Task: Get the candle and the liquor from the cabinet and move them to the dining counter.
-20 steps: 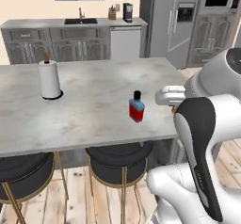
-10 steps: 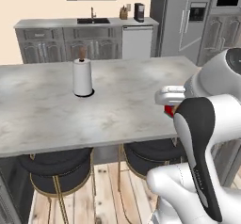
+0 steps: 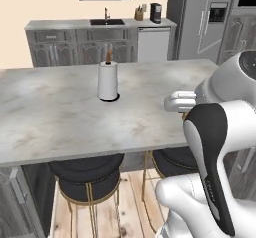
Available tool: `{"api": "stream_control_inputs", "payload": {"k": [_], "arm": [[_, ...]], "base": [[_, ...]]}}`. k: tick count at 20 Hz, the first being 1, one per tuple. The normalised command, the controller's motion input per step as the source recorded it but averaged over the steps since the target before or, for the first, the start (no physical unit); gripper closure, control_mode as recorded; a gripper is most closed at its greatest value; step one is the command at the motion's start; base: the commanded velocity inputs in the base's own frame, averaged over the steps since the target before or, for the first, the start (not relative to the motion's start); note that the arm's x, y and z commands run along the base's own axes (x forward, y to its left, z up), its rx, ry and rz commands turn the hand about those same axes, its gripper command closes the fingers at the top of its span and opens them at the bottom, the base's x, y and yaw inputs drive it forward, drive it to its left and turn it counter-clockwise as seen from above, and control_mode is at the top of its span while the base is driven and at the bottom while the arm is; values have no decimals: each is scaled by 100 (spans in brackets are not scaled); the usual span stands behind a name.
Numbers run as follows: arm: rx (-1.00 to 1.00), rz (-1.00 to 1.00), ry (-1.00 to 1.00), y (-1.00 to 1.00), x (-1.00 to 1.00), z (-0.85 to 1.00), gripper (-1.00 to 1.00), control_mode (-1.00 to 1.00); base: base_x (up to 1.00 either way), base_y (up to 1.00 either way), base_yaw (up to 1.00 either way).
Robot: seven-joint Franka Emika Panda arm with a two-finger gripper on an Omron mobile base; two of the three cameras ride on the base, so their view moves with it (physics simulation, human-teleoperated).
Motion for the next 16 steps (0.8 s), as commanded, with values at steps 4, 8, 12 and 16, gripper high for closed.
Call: {"api": "stream_control_inputs", "payload": {"k": [4, 8, 12, 16], "arm": [[0, 0, 0, 0, 0, 0, 100, 100], [0, 0, 0, 0, 0, 0, 100, 100], [0, 0, 0, 0, 0, 0, 100, 100], [0, 0, 0, 0, 0, 0, 100, 100]], "base": [[34, 26, 0], [53, 6, 1], [43, 4, 5], [41, 8, 4]]}}
